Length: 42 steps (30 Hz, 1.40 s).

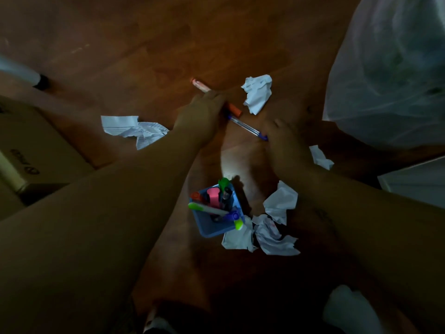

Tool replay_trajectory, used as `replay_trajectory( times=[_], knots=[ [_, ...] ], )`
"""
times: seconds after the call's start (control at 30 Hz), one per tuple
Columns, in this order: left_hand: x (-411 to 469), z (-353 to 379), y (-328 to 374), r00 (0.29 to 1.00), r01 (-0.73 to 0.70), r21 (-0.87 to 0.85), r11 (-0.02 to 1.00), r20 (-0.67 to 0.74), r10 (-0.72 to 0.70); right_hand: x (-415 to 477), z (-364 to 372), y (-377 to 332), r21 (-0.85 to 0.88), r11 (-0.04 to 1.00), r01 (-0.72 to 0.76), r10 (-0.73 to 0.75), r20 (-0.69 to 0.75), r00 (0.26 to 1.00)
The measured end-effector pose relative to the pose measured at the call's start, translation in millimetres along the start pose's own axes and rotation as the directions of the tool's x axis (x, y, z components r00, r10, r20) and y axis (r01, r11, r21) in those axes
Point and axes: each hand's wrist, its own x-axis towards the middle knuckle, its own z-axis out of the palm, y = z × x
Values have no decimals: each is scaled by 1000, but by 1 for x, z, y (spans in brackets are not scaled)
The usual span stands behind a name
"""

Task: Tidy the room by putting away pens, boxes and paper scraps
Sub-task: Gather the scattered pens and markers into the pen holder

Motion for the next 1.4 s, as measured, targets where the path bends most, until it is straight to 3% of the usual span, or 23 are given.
replay_trajectory(
  times=[0.27, 0.33, 0.4, 0.47, 0.57, 0.73, 0.87, 1.07, 1.2, 1.4],
  knots=[
    [-1, -2, 4, 993, 64, 167, 984, 92, -80, -7, 1, 7, 52, 998, -41, 38, 58, 998],
    [-6, -6, 5, 990, 89, 196, 977, 93, -109, -7, -4, 9, 127, 990, -63, 53, 79, 995],
    [-10, -13, 7, 988, 127, 191, 973, 65, -142, -9, -11, 9, 307, 941, -140, 126, 66, 990],
    [-14, -22, 10, 982, 185, 73, 980, 28, -188, -8, -19, 9, 503, 824, -260, 261, 70, 963],
    [-27, -35, 11, 949, 290, -242, 926, -53, -311, -12, -31, 6, 664, 662, -349, 383, 100, 918],
    [-59, -49, 11, 867, 378, -487, 787, -111, -485, -27, -50, -6, 792, 515, -328, 443, 82, 893],
    [-92, -69, 21, 807, 309, -682, 663, -181, -562, -52, -64, -23, 892, 398, -217, 411, 39, 911],
    [-149, -98, 46, 796, 153, -816, 558, -233, -558, -97, -90, -50, 921, 387, 35, 357, -185, 916],
    [-185, -107, 66, 796, 47, -853, 520, -283, -535, -128, -100, -61, 872, 460, 168, 318, -339, 886],
    [-233, -90, 89, 820, 48, -810, 585, -303, -486, -173, -79, -66, 631, 738, 241, 121, -474, 872]
  ],
)
